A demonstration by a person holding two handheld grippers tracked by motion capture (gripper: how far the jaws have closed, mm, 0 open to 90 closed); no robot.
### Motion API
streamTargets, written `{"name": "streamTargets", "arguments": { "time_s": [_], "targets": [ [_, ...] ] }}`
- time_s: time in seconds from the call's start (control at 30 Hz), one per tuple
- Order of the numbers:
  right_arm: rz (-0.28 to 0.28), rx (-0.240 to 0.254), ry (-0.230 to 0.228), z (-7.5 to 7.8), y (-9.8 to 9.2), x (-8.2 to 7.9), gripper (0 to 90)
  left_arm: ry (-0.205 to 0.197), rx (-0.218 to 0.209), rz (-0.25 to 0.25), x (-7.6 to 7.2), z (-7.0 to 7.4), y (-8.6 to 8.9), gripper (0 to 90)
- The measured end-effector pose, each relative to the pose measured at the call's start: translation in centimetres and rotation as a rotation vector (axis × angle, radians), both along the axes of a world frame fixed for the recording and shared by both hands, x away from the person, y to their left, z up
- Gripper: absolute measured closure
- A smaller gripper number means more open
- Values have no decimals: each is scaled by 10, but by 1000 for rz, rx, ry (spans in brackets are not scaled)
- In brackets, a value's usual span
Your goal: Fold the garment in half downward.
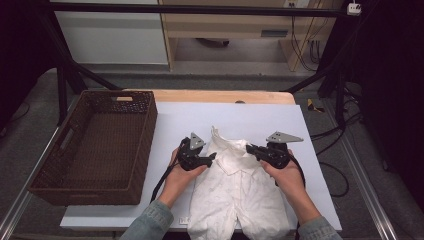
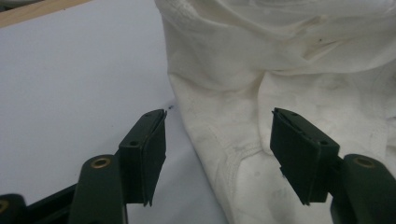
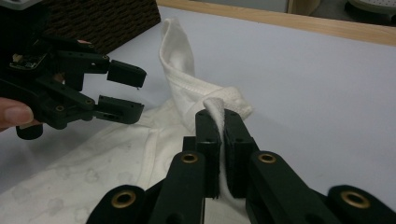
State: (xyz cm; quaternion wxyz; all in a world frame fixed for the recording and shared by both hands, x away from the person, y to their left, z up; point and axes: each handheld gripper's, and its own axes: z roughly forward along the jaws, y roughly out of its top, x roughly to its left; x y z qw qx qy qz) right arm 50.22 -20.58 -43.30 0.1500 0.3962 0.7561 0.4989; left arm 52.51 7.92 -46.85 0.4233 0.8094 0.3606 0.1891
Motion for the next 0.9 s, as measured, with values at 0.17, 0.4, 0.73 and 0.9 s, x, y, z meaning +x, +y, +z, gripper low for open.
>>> {"name": "streamTargets", "arguments": {
  "time_s": [0.17,0.4,0.73,0.9],
  "targets": [
    [2,5,-3,0,-3,-3,876,3,-6,8,1,-1,1,382],
    [4,8,-9,2,-7,-6,876,-23,-9,-1,1,1,0,380],
    [-4,10,-9,2,-10,-5,876,-47,-18,3,1,4,0,418],
    [-7,9,-10,2,-10,-5,876,-75,-41,-4,-2,11,-1,498]
  ]
}}
